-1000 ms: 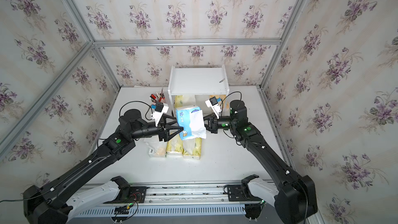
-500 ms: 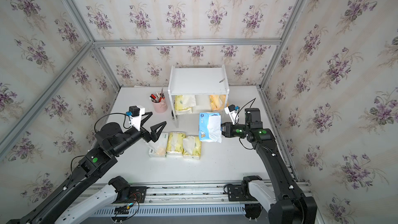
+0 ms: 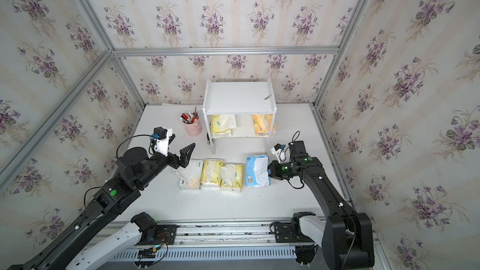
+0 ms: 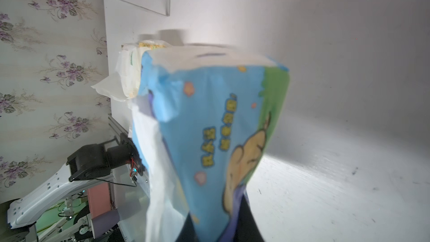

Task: Remove the tissue boxes from the shelf
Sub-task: Place the box of tissues at the center of the board.

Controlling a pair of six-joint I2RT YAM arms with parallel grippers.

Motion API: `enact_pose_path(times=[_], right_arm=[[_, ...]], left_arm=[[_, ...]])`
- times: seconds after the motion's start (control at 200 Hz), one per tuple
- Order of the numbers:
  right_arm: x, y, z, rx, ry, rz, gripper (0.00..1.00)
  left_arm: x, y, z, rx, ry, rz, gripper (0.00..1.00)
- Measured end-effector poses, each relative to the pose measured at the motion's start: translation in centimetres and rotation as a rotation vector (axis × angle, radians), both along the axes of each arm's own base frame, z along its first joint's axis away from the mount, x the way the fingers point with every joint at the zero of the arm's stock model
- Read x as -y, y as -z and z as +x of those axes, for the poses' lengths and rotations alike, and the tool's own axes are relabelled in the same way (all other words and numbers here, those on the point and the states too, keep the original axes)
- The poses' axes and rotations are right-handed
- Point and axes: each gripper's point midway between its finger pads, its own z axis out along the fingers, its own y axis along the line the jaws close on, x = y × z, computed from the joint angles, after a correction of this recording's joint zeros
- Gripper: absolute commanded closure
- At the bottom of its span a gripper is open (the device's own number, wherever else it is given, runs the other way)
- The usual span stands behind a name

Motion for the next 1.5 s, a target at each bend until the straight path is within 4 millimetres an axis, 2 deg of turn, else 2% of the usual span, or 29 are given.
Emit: enact_pose_path(times=[0.3, 0.485, 0.699, 0.789, 0.854, 0.869, 0.874, 0.879, 0.884, 0.894, 0.904, 1.259, 1.499], right_arm=[[-1.2, 3.3, 0.4, -0.084, -0.013, -0.02, 0.94], [-1.8, 4.0, 0.7, -0.099, -0.005, -0.011, 0.94], [-3.7, 5.4, 0.3, -0.145, -0.018, 0.015, 0.85], [-4.2, 5.6, 0.6, -0.15, -0.019, 0.024, 0.74], [-4.4, 5.7, 0.8, -0.144, -0.018, 0.027, 0.5], [-4.4, 5.7, 0.9, -0.141, -0.017, 0.027, 0.4], [-4.4, 5.7, 0.9, -0.14, -0.017, 0.027, 0.3], [-4.4, 5.7, 0.9, -0.139, -0.017, 0.027, 0.16], [-4.4, 5.7, 1.0, -0.138, -0.017, 0.026, 0.08], [-4.4, 5.7, 1.0, -0.135, -0.017, 0.025, 0.02], [-4.4, 5.7, 1.0, -0.134, -0.016, 0.024, 0.01], [-3.1, 5.6, 2.2, -0.06, 0.04, -0.054, 0.0], [-0.4, 4.0, 3.7, 0.035, 0.135, -0.121, 0.0]], left_arm=[[0.0, 0.9, 0.1, -0.016, -0.003, 0.007, 0.01], [-0.3, 0.8, -0.1, -0.007, -0.013, 0.003, 0.01], [-0.6, 0.8, -0.2, 0.001, -0.021, -0.001, 0.01], [-0.7, 0.7, -0.3, 0.004, -0.025, -0.004, 0.01], [-0.7, 0.6, -0.3, 0.006, -0.026, -0.008, 0.01], [-0.7, 0.6, -0.3, 0.006, -0.026, -0.008, 0.01], [-0.8, 0.6, -0.4, 0.006, -0.026, -0.009, 0.01], [-0.8, 0.6, -0.4, 0.006, -0.026, -0.008, 0.01], [-0.8, 0.6, -0.4, 0.006, -0.026, -0.009, 0.01], [-0.8, 0.6, -0.4, 0.006, -0.026, -0.009, 0.01], [-0.8, 0.6, -0.4, 0.007, -0.027, -0.009, 0.01], [-1.4, 0.7, -0.3, 0.012, -0.061, -0.009, 0.01], [-2.1, 0.5, -0.3, 0.023, -0.093, -0.011, 0.01]])
